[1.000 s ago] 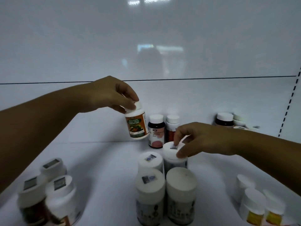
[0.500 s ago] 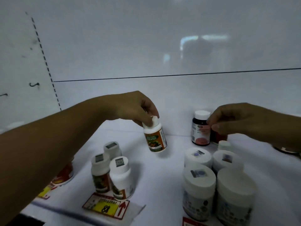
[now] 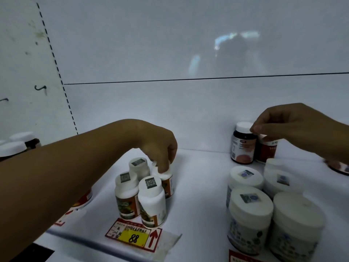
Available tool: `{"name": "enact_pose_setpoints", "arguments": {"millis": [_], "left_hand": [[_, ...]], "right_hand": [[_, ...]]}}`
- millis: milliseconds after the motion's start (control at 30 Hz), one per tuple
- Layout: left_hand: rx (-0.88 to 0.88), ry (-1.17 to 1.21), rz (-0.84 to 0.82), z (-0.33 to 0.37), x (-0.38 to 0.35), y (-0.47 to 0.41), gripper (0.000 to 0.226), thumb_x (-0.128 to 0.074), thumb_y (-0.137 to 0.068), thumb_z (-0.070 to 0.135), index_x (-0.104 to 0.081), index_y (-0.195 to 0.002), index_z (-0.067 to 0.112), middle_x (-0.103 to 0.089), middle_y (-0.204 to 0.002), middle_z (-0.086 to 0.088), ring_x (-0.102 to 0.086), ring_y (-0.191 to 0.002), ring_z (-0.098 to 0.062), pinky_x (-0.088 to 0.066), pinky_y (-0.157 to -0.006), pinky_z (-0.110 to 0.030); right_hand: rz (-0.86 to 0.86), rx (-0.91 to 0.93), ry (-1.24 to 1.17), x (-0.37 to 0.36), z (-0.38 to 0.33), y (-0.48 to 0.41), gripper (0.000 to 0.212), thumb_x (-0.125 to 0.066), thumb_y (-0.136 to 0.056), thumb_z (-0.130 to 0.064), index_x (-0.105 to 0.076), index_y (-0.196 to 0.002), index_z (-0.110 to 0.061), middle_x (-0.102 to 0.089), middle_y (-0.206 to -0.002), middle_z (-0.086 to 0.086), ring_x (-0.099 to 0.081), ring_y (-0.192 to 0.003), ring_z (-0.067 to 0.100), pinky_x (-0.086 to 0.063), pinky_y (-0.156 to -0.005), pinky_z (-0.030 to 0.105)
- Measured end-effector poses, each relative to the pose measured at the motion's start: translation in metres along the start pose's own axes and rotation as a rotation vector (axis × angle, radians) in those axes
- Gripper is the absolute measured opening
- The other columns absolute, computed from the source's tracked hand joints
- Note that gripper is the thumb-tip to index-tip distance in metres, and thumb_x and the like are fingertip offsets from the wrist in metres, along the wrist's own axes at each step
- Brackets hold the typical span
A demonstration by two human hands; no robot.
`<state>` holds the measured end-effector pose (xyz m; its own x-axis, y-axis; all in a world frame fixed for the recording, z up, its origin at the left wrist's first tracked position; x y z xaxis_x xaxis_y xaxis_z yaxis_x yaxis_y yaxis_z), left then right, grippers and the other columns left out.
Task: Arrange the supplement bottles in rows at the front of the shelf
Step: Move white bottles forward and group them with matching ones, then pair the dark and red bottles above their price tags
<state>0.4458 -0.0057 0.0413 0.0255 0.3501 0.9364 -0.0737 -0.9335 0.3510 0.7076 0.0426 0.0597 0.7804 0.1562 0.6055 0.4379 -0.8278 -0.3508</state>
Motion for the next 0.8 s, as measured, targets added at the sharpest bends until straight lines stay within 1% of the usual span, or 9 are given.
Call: {"name": "enact_pose_setpoints", "arguments": {"millis": [67,167,233,300,367,433,600,700,800], "left_hand": [[0.004,0.007,-0.051,-0.002,0.001,-0.002,0.031,-0.075,-0.070,0.030,-0.063,-0.098,0.024,-0.063,-0.096,0.008,-0.058,-0.079,-0.006,-0.044,-0.063,-0.019],[0.017,0.010,0.013,0.002,0.013,-0.010,0.055,-0.068,-0.072,0.054,-0.052,-0.121,0.035,-0.049,-0.118,0.015,-0.049,-0.111,-0.010,-0.039,-0.085,-0.025],[-0.020,0.075,0.118,0.015,0.025,-0.021,0.060,-0.065,-0.073,0.056,-0.045,-0.127,0.041,-0.043,-0.123,0.013,-0.042,-0.122,-0.013,-0.034,-0.090,-0.027],[-0.095,0.136,0.179,0.037,0.034,-0.039,0.062,-0.066,-0.074,0.052,-0.042,-0.130,0.040,-0.041,-0.137,0.009,-0.039,-0.128,-0.015,-0.034,-0.093,-0.028],[-0.156,0.142,0.242,0.064,0.044,-0.059,0.065,-0.068,-0.076,0.045,-0.039,-0.133,0.037,-0.040,-0.142,0.005,-0.042,-0.124,-0.016,-0.035,-0.089,-0.027],[-0.202,0.143,0.314,0.091,0.054,-0.080,0.071,-0.070,-0.077,0.038,-0.034,-0.138,0.033,-0.041,-0.142,0.001,-0.044,-0.115,-0.015,-0.036,-0.086,-0.027],[-0.219,0.196,0.408,0.131,0.066,-0.128,0.073,-0.068,-0.080,0.034,-0.032,-0.142,0.020,-0.043,-0.144,-0.007,-0.045,-0.123,-0.023,-0.037,-0.088,-0.025],[-0.183,0.180,0.441,0.141,0.061,-0.148,0.062,-0.068,-0.079,0.038,-0.047,-0.131,0.011,-0.054,-0.132,-0.010,-0.052,-0.114,-0.025,-0.044,-0.089,-0.030],[-0.159,0.257,0.432,0.138,0.057,-0.160,0.051,-0.073,-0.075,0.037,-0.061,-0.114,0.006,-0.064,-0.113,-0.012,-0.060,-0.100,-0.025,-0.053,-0.085,-0.036]], "right_hand": [[0.023,0.000,0.014,0.006,0.004,-0.001,0.005,-0.070,-0.077,-0.024,-0.072,-0.073,-0.021,-0.075,-0.079,-0.001,-0.070,-0.078,0.021,-0.056,-0.077,0.039],[0.082,-0.028,0.031,0.024,0.015,-0.003,0.010,-0.069,-0.080,-0.018,-0.071,-0.071,-0.022,-0.074,-0.077,-0.007,-0.070,-0.073,0.012,-0.054,-0.062,0.019],[0.129,-0.071,0.022,0.039,0.030,-0.004,0.009,-0.068,-0.081,-0.013,-0.071,-0.073,-0.018,-0.073,-0.079,-0.001,-0.069,-0.079,0.017,-0.056,-0.067,0.022],[0.144,-0.121,0.055,0.051,0.045,-0.006,0.006,-0.066,-0.081,-0.014,-0.070,-0.077,-0.015,-0.071,-0.086,0.003,-0.068,-0.084,0.021,-0.057,-0.073,0.030],[0.128,-0.167,0.118,0.057,0.061,-0.010,0.004,-0.066,-0.082,-0.018,-0.068,-0.083,-0.015,-0.069,-0.090,0.002,-0.066,-0.085,0.022,-0.058,-0.076,0.035],[0.110,-0.194,0.209,0.057,0.074,-0.018,0.013,-0.066,-0.082,-0.022,-0.067,-0.093,-0.016,-0.067,-0.097,0.002,-0.064,-0.086,0.021,-0.056,-0.080,0.037],[-0.013,-0.158,0.506,0.040,0.098,-0.049,0.047,-0.065,-0.083,-0.028,-0.052,-0.128,-0.020,-0.059,-0.125,0.006,-0.057,-0.102,0.019,-0.042,-0.087,0.025],[-0.077,-0.161,0.563,0.025,0.111,-0.062,0.051,-0.064,-0.082,-0.029,-0.049,-0.130,-0.016,-0.057,-0.128,0.008,-0.055,-0.109,0.023,-0.042,-0.089,0.028],[-0.008,-0.146,0.597,0.020,0.120,-0.072,0.045,-0.064,-0.081,-0.036,-0.053,-0.119,-0.014,-0.061,-0.117,0.009,-0.056,-0.099,0.024,-0.045,-0.080,0.031]]}}
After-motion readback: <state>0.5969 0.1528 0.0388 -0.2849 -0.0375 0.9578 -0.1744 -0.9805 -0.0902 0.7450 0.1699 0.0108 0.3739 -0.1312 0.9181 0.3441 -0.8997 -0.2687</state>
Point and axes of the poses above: each hand's wrist, its own y-axis away from the middle knuckle, its own x-axis out of the back of the hand, z = x × y, the point moved 4 cm from there along -y, towards the middle knuckle
